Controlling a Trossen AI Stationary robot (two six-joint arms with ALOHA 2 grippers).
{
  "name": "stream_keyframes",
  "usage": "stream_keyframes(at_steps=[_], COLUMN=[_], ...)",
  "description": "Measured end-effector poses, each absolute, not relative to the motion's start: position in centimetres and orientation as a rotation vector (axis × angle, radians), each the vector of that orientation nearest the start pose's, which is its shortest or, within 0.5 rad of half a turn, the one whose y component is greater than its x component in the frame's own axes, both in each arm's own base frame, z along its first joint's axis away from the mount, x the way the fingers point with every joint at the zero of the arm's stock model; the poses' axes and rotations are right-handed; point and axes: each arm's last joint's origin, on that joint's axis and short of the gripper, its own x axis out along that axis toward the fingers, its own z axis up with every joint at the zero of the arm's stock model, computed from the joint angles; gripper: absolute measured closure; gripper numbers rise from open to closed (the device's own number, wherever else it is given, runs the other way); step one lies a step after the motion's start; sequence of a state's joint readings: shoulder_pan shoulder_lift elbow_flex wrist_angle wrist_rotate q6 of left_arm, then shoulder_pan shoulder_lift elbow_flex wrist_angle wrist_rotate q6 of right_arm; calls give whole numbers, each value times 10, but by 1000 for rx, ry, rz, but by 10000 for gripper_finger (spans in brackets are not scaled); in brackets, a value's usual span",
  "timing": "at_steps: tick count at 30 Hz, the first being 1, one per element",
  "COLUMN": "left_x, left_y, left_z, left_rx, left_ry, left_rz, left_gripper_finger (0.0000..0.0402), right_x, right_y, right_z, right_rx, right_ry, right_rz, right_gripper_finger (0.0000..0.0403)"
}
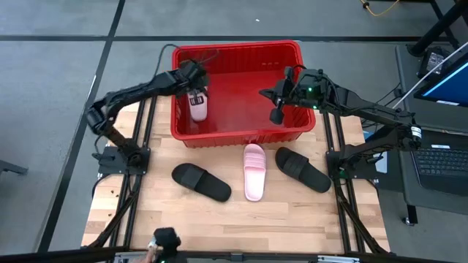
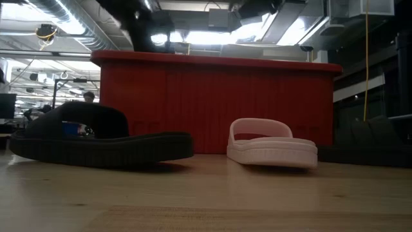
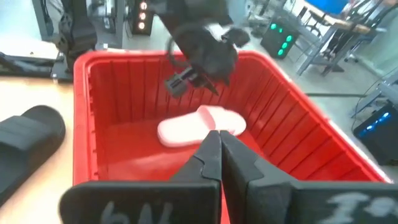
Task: Pick and place slides into bin
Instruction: Put the pink slide into the red bin
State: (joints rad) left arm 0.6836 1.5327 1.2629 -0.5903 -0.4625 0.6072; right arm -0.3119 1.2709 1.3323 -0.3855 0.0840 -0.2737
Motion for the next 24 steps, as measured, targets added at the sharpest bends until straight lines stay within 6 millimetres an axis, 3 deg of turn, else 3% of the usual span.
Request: stream_keyframes(at_steps=[7, 14, 19, 24], left_x=[228, 214, 203, 195], left_y=[164, 109, 78, 52], left_z=[345, 384, 399, 400], left_rx=[380, 309, 280, 288], left_ry=[904, 629, 525, 533], left_rz=[766, 600, 514, 345], left_gripper_finger=[279, 297, 327, 382], right_x=[263, 265, 267, 265], right_y=[-79, -48, -22, 3], right_z=[402, 413, 419, 412], right_rx=[-235, -297, -322, -331], right_ry=[347, 314, 291, 359], right_rz=[-277, -153, -100, -96], right_gripper_finger=[400, 400, 400, 400])
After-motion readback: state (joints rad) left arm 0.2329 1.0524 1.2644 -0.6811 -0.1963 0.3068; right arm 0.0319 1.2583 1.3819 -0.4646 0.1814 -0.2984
